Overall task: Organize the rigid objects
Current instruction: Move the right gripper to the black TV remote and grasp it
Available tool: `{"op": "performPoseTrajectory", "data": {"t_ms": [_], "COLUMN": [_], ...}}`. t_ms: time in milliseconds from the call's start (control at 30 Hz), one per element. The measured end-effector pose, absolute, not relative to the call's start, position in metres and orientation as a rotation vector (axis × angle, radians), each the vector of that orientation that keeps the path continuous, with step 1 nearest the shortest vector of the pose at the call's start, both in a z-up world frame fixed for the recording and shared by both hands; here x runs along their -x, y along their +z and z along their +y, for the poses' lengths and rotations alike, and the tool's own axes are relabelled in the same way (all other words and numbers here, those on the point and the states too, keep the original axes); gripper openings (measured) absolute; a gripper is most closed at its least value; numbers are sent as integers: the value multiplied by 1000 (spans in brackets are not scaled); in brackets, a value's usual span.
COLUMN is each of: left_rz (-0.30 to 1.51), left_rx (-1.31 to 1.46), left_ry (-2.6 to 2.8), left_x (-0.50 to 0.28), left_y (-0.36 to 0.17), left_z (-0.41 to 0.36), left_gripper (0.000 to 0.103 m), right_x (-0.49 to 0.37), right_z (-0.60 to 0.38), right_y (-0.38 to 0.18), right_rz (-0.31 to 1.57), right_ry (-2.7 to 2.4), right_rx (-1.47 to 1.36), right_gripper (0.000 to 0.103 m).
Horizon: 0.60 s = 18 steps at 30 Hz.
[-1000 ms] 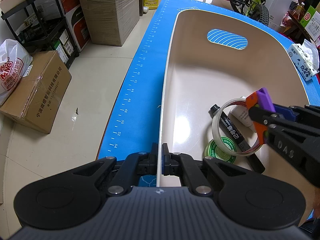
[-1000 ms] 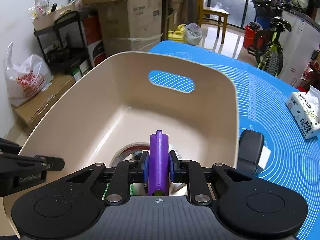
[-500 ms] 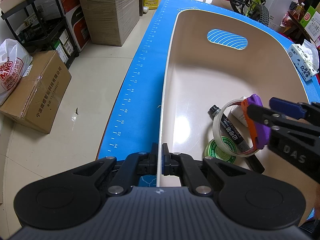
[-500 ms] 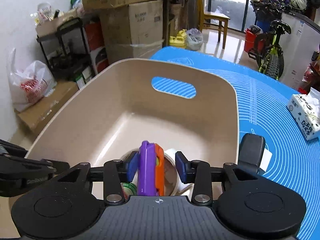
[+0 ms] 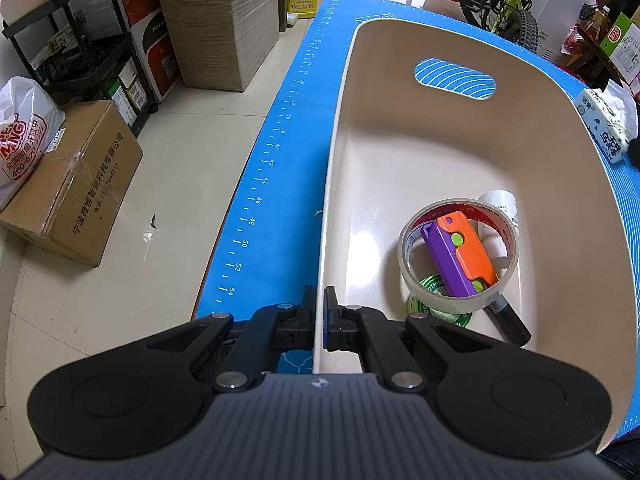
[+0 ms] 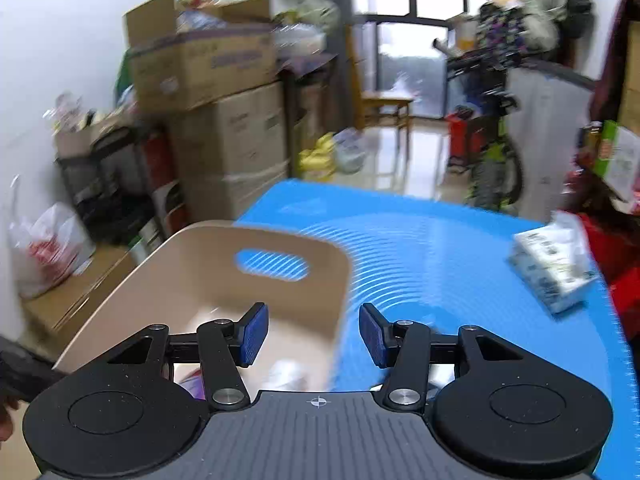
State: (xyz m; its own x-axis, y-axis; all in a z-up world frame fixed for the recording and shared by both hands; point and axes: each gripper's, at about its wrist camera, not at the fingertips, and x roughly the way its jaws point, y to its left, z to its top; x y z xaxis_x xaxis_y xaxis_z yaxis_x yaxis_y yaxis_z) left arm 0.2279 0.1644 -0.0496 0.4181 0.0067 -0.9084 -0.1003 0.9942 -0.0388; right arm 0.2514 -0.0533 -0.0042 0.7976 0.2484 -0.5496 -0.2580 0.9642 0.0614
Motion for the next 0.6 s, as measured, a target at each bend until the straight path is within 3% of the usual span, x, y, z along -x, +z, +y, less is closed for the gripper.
{"op": "performPoseTrajectory", "data": {"t_ms": [200,600], "left_rz": [1138,1138], "left_rx": [92,88], "left_ry": [67,70], "left_x": [-228,-226], "left_y": [-50,-50], "left_z": [165,166], "left_gripper": [4,4], "right_x": [-265,-283], "right_z": [-102,-118], "right_y": [-11,-78], "right_rz": [594,736], "right_ry": [140,97], "right_rx": [-42,-7], "right_gripper": [61,61]}}
